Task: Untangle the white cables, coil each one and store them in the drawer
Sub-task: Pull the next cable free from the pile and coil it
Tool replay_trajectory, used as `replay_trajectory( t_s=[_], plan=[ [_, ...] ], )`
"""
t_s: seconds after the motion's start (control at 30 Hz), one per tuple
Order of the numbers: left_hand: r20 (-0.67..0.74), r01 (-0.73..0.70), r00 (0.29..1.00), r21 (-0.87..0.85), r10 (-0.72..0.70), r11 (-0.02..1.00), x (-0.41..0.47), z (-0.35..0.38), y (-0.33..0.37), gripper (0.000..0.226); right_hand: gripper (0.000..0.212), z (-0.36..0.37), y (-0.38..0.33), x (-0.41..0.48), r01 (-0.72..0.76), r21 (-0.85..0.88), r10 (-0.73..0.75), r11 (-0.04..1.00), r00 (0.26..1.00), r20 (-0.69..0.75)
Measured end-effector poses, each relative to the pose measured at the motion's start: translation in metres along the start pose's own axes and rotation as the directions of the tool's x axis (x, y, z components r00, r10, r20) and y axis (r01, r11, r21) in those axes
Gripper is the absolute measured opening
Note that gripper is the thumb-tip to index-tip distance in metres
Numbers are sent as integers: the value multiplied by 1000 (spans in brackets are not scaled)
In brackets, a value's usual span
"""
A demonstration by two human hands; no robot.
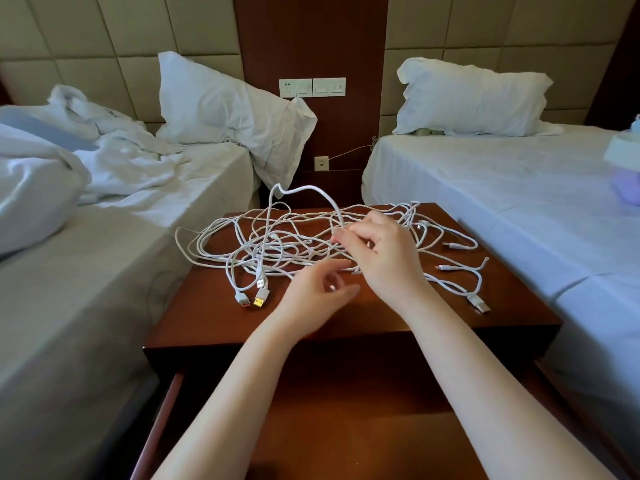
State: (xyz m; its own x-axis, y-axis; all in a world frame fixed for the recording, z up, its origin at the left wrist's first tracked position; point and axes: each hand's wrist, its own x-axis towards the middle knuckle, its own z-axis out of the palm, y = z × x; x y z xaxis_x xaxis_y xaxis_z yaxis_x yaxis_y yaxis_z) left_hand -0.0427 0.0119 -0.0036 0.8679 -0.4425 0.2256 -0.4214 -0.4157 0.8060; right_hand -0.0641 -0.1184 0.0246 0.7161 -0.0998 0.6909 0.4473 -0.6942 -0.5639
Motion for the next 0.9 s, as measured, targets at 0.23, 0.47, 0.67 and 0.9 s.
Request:
replay_trajectory(
  t_s=[0.23, 0.47, 0.67, 0.9],
  plan=[
    [-99, -100, 991, -41, 95, 994, -3, 8, 5, 35, 23, -2, -17, 0, 28, 92, -29, 995, 1000, 8],
    [-343, -129, 936, -142, 73, 981, 1, -12, 5, 38, 38, -12, 17, -4, -209, -10, 203, 978, 937, 284],
    [-467, -149, 884, -214, 32, 965, 2, -29, 1, 41, 8, -4, 58, -17, -174, -355, 324, 918, 847, 422],
    [-583, -151, 812, -263, -32, 953, -1, -34, 3, 38, 23, -6, 70, -21, -161, -335, 244, 928, 944, 223]
  ],
)
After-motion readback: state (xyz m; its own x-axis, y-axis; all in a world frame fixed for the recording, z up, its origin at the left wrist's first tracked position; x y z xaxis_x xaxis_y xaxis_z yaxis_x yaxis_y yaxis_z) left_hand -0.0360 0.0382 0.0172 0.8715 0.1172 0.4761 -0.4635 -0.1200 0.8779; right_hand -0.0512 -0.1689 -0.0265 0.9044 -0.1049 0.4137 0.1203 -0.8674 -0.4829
